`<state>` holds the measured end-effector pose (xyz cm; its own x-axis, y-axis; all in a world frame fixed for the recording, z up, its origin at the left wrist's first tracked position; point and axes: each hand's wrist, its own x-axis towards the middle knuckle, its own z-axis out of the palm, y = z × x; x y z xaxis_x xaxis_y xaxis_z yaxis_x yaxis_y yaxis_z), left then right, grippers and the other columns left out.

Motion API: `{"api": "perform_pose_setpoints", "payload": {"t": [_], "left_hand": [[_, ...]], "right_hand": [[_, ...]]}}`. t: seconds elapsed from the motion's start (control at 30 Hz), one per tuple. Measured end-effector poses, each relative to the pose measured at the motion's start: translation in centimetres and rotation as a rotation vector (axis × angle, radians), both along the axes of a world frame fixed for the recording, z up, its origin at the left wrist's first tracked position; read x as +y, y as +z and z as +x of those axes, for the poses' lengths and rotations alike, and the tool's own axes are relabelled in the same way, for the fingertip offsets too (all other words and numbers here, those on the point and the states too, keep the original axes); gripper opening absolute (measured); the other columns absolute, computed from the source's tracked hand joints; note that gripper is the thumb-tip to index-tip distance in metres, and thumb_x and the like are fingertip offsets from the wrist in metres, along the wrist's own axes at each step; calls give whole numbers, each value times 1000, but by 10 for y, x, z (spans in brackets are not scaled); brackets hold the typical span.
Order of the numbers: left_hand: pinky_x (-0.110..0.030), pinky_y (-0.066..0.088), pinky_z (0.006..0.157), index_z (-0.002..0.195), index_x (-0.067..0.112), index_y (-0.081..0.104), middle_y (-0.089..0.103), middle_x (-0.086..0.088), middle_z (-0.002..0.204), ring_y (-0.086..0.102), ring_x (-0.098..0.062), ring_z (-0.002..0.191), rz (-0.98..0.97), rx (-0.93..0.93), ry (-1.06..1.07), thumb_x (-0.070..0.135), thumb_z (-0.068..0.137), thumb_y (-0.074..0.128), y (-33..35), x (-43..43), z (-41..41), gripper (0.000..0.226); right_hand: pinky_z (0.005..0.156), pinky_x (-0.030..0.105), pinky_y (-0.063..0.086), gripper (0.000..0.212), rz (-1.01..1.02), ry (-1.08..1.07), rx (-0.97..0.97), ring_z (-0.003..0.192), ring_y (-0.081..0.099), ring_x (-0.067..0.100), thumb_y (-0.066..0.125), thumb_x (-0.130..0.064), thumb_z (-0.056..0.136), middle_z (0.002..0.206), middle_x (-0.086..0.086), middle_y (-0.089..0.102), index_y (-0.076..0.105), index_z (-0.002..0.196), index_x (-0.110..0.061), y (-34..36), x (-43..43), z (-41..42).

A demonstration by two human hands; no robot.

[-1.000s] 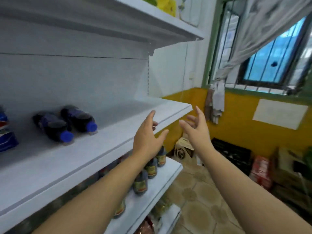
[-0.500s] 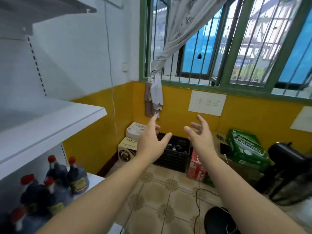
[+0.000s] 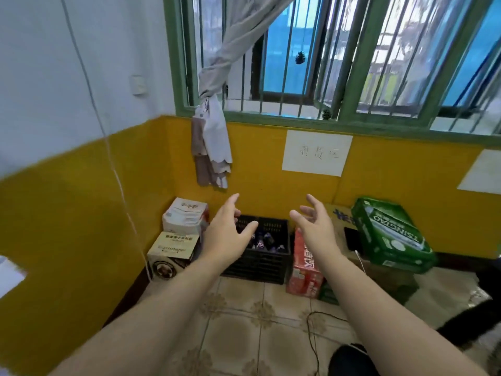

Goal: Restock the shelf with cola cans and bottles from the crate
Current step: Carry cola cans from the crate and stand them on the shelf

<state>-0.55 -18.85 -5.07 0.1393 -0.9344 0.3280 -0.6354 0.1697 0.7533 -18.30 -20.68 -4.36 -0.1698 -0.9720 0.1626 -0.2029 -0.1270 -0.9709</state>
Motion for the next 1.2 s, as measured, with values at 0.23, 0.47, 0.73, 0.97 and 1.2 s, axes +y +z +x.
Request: {"api": "perform_pose_setpoints", "payload": {"t": [0.23,0.47,0.73,0.97,1.2], "left_hand": [[-25,41,75,143,22,29,50,6,108,51,-9,97,50,55,-40,36,87,62,-10,-138,29,66],[-28,45,81,144,23,29,53,5,109,52,-12,98,172,43,-32,35,87,62,-59,-237,48,66],[-29,43,81,142,21,33,53,6,104,54,-13,97,252,-9,74,34,87,61,-81,-392,54,62],[-30,46,84,141,21,34,52,8,106,50,-9,95,424,-27,109,34,88,61,-134,-480,70,61],[-24,42,79,139,20,37,55,2,112,53,-12,100,580,6,66,31,88,61,-226,-553,105,58]], "right_hand": [[81,28,46,55,98,-47,52,107,49,12,58,-25,92,121,-5,48,34,142,-26,-21,-120,9],[88,33,47,52,217,-42,17,108,52,16,58,-22,92,119,-1,52,38,140,-22,-67,-234,12],[98,43,46,52,319,71,-3,112,53,21,58,-24,92,128,6,53,39,140,-22,-108,-402,18],[97,42,44,57,491,94,66,119,50,25,58,-26,93,136,8,47,33,144,-21,-160,-513,39],[99,39,41,64,695,63,126,123,47,28,60,-28,90,140,11,44,29,146,-21,-255,-574,69]]}}
